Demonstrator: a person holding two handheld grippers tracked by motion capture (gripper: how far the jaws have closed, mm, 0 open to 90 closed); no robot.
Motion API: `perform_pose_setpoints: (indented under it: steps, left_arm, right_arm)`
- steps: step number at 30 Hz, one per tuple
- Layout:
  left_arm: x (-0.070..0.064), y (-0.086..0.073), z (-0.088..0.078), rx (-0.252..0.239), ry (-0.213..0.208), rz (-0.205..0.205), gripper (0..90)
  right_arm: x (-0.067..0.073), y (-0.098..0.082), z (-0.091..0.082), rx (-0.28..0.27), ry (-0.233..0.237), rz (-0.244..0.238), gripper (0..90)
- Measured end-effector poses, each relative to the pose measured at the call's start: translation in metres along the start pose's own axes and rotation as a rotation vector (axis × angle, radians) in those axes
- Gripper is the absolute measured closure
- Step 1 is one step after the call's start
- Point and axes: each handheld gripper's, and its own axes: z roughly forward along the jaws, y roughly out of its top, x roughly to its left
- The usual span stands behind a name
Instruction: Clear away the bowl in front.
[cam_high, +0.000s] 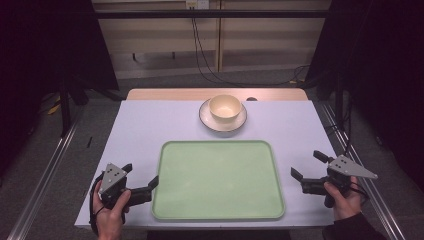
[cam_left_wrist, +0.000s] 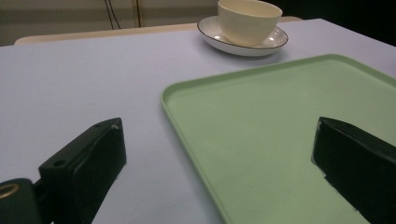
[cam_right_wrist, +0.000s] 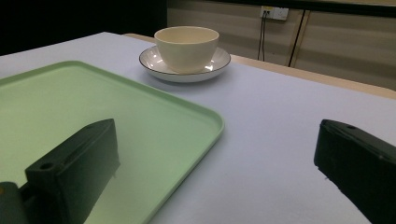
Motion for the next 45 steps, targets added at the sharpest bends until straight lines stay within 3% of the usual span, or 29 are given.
perform_pose_setpoints:
  steps: [12, 15, 22, 26, 28, 35, 37, 40, 45]
  left_arm:
    - [-0.006, 0.001, 0.002, -0.007, -0.022, 0.001, 2.5]
    - [-0.009, 0.003, 0.004, -0.011, -0.034, -0.03, 2.3]
    - [-0.015, 0.007, 0.014, -0.007, -0.048, 0.002, 2.6]
    - [-0.017, 0.013, 0.016, -0.031, -0.04, -0.011, 3.0]
    - [-0.017, 0.017, 0.02, -0.032, -0.055, -0.01, 2.7]
    - [-0.022, 0.025, 0.033, -0.058, -0.061, 0.021, 2.4]
    - [-0.023, 0.026, 0.038, -0.047, -0.049, 0.044, 2.2]
    - [-0.026, 0.028, 0.047, -0.04, -0.074, 0.06, 2.5]
    - [-0.026, 0.035, 0.057, -0.029, -0.076, 0.077, 2.6]
  right_arm:
    - [0.001, -0.001, 0.0, 0.002, 0.027, 0.0, 0.0]
    - [0.001, -0.001, -0.001, -0.002, 0.022, 0.001, 0.0]
    - [0.002, -0.001, 0.0, -0.007, 0.03, 0.003, 0.0]
    - [0.002, -0.001, -0.001, -0.008, 0.035, 0.001, 0.0]
    - [0.002, -0.001, -0.001, -0.01, 0.034, 0.003, 0.0]
    - [0.002, -0.001, -0.001, -0.013, 0.039, 0.001, 0.0]
    - [0.001, -0.001, -0.001, -0.017, 0.039, -0.001, 0.0]
    - [0.001, -0.001, -0.001, -0.02, 0.043, 0.011, 0.0]
    - [0.002, -0.001, -0.002, -0.02, 0.042, 0.013, 0.0]
